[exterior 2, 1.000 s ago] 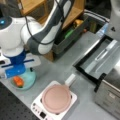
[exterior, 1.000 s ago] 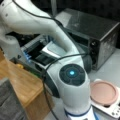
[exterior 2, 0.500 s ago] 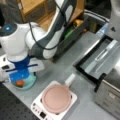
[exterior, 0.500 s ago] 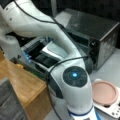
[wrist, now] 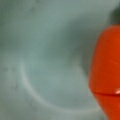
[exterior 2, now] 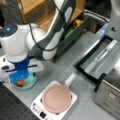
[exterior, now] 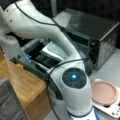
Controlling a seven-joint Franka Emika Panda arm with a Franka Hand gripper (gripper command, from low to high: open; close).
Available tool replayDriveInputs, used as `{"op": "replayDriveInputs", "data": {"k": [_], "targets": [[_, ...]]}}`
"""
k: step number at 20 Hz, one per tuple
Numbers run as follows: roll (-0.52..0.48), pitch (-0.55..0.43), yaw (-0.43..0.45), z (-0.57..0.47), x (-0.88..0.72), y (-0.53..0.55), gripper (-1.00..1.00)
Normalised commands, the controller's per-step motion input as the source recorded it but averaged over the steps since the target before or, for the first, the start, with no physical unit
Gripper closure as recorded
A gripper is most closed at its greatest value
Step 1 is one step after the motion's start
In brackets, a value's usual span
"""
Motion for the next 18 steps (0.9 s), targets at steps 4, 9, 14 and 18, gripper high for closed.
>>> {"op": "replayDriveInputs", "data": {"k": [4, 9, 14, 18], "targets": [[0.009, -0.075, 0.006, -0.08, 0.02, -0.01, -1.00], [0.036, -0.063, -0.008, -0.15, 0.08, -0.01, -1.00], [0.075, -0.067, -0.018, -0.30, 0.19, -0.01, -1.00], [0.094, -0.013, -0.030, -0.33, 0.19, 0.00, -1.00]]}}
